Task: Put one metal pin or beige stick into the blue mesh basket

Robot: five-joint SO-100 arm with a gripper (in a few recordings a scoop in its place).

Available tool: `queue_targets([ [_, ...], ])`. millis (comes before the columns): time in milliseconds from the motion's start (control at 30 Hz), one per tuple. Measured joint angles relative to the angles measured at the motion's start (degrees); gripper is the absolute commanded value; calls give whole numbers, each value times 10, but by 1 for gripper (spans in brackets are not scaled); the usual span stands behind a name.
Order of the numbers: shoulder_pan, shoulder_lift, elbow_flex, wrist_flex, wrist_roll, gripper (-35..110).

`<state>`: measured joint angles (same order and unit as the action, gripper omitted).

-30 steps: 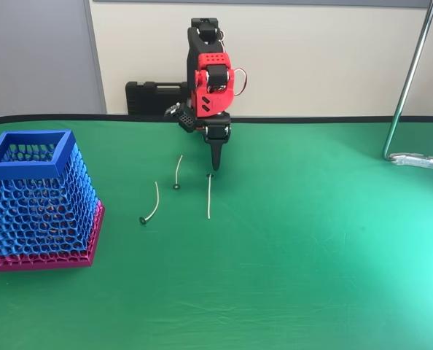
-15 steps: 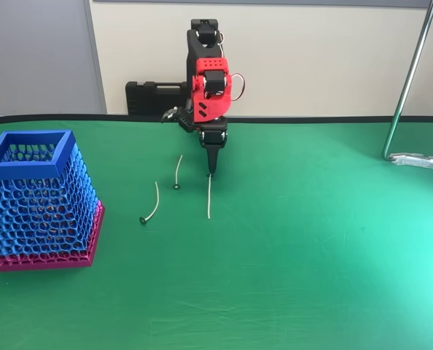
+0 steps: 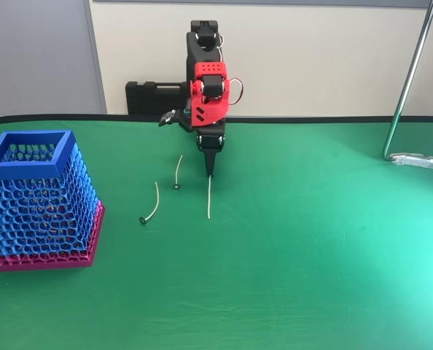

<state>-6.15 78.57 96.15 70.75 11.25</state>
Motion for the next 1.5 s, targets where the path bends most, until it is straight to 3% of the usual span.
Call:
queue_targets([
  [533,2,-32,-24,9,0,13],
  [667,5,-37,-26,8,-4,1],
  [1067,10,-41,-34,7,-4,1],
  [1500,8,121,-24,32,-27,1],
])
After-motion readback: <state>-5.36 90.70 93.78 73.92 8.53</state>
